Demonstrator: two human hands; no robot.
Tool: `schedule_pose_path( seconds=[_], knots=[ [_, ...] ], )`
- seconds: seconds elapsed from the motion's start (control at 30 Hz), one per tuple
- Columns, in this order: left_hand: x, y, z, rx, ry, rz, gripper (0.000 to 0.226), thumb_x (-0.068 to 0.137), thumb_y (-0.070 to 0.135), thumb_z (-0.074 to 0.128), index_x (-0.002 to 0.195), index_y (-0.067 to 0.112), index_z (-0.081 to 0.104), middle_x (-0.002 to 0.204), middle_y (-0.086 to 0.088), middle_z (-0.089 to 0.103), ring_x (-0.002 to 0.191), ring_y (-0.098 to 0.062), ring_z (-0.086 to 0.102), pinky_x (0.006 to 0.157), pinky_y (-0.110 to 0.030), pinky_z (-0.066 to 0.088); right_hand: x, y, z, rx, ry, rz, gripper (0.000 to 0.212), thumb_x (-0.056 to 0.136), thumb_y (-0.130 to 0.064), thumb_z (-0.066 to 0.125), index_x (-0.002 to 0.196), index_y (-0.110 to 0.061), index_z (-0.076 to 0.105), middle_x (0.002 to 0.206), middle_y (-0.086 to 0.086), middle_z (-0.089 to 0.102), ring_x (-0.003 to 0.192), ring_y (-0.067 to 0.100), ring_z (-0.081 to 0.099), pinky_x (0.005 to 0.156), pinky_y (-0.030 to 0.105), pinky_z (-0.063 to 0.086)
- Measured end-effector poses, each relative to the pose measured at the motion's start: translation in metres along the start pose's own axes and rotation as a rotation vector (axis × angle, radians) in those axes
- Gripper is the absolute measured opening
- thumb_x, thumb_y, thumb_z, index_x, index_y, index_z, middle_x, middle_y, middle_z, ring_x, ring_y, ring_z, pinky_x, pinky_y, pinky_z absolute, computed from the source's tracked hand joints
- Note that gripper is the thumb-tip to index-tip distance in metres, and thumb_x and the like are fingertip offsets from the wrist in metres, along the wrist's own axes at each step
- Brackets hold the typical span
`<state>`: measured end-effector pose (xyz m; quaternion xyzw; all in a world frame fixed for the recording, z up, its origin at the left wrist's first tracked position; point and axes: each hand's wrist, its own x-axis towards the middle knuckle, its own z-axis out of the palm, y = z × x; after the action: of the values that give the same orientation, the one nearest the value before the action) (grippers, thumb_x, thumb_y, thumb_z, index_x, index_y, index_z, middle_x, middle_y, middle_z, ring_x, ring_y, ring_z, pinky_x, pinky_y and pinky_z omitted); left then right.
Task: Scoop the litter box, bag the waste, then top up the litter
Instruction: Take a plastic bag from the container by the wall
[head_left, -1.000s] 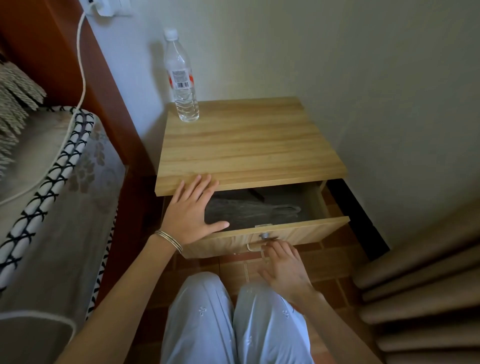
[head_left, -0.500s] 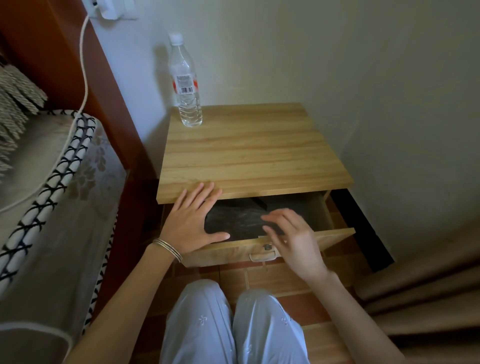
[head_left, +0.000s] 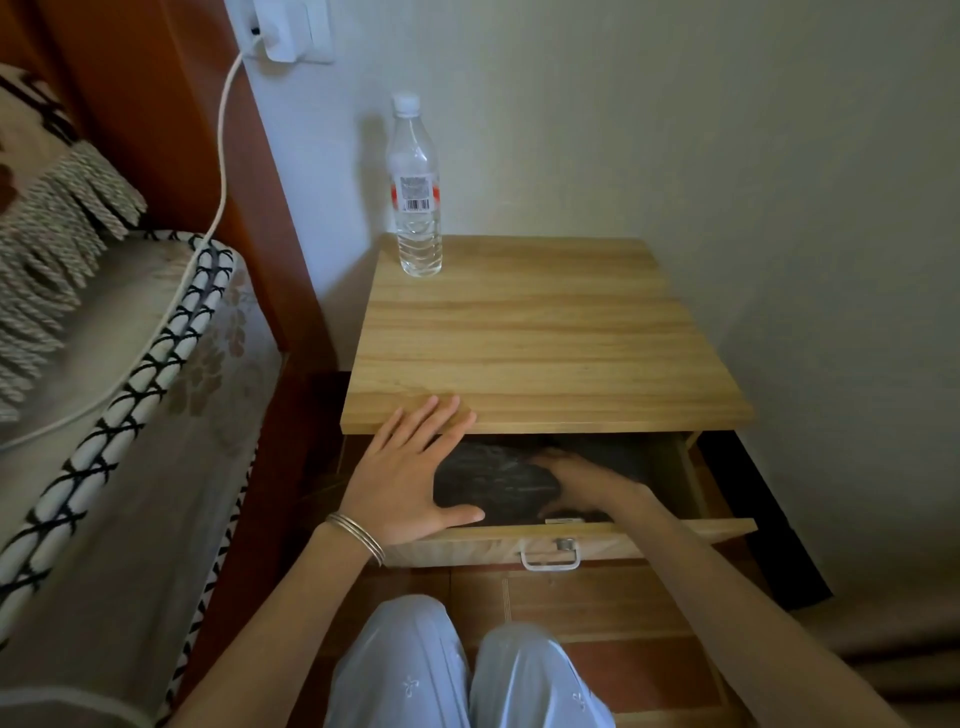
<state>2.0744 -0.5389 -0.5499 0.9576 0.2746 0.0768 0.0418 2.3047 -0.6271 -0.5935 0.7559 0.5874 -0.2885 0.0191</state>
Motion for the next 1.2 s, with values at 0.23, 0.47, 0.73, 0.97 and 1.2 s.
schedule_pose_path(
  seconds=[0.23, 0.47, 0.73, 0.97, 1.2],
  knots=[
    [0.002, -0.003, -0.001, -0.005, -0.022, -0.015, 0.101, 0.059, 0.091, 0.011, 0.145, 0.040, -0.005, 0.153, 0.016, -0.014, 0.142, -0.006, -0.015, 0.117, -0.036, -0.003, 0.002, -0.002, -0.004, -0.096, 0.084, -0.019, 0.032, 0.089, -0.014, 0.056, 0.120, -0.024, 0.055, 0.115, 0.001, 0.059, 0.099, 0.014, 0.056, 0.085, 0.029, 0.048],
    [0.003, -0.002, -0.004, 0.014, -0.056, -0.014, 0.105, 0.056, 0.095, 0.009, 0.144, 0.039, -0.007, 0.153, 0.015, -0.012, 0.142, -0.007, -0.012, 0.116, -0.035, -0.006, -0.057, 0.007, -0.016, 0.236, 0.397, -0.244, 0.014, 0.082, -0.011, 0.067, 0.094, -0.018, 0.069, 0.096, -0.007, 0.063, 0.086, 0.002, 0.058, 0.084, 0.026, 0.050],
    [0.006, 0.002, -0.010, -0.021, -0.125, -0.032, 0.126, 0.040, 0.101, 0.007, 0.147, 0.035, -0.003, 0.153, 0.015, -0.014, 0.141, -0.007, -0.014, 0.116, -0.039, -0.006, -0.136, 0.010, -0.049, 0.344, 0.646, -0.296, 0.016, 0.079, -0.004, 0.070, 0.091, -0.014, 0.072, 0.079, -0.017, 0.060, 0.072, 0.007, 0.060, 0.068, 0.017, 0.049],
    [0.005, 0.004, -0.014, -0.012, -0.182, -0.025, 0.130, 0.039, 0.100, 0.024, 0.147, 0.035, -0.005, 0.155, 0.011, -0.015, 0.142, -0.010, -0.014, 0.116, -0.039, -0.006, -0.201, 0.018, -0.016, 0.472, 0.597, -0.243, 0.022, 0.075, -0.002, 0.073, 0.083, -0.023, 0.071, 0.076, -0.017, 0.064, 0.073, 0.005, 0.062, 0.066, 0.022, 0.051],
    [0.002, 0.006, -0.015, 0.029, -0.173, -0.022, 0.120, 0.052, 0.092, 0.032, 0.148, 0.032, -0.006, 0.156, 0.008, -0.014, 0.143, -0.014, -0.015, 0.116, -0.043, -0.007, -0.245, 0.020, 0.032, 0.715, 0.447, -0.142, 0.028, 0.077, -0.004, 0.072, 0.077, -0.031, 0.071, 0.070, -0.003, 0.057, 0.068, 0.002, 0.056, 0.071, 0.016, 0.045]
  ],
)
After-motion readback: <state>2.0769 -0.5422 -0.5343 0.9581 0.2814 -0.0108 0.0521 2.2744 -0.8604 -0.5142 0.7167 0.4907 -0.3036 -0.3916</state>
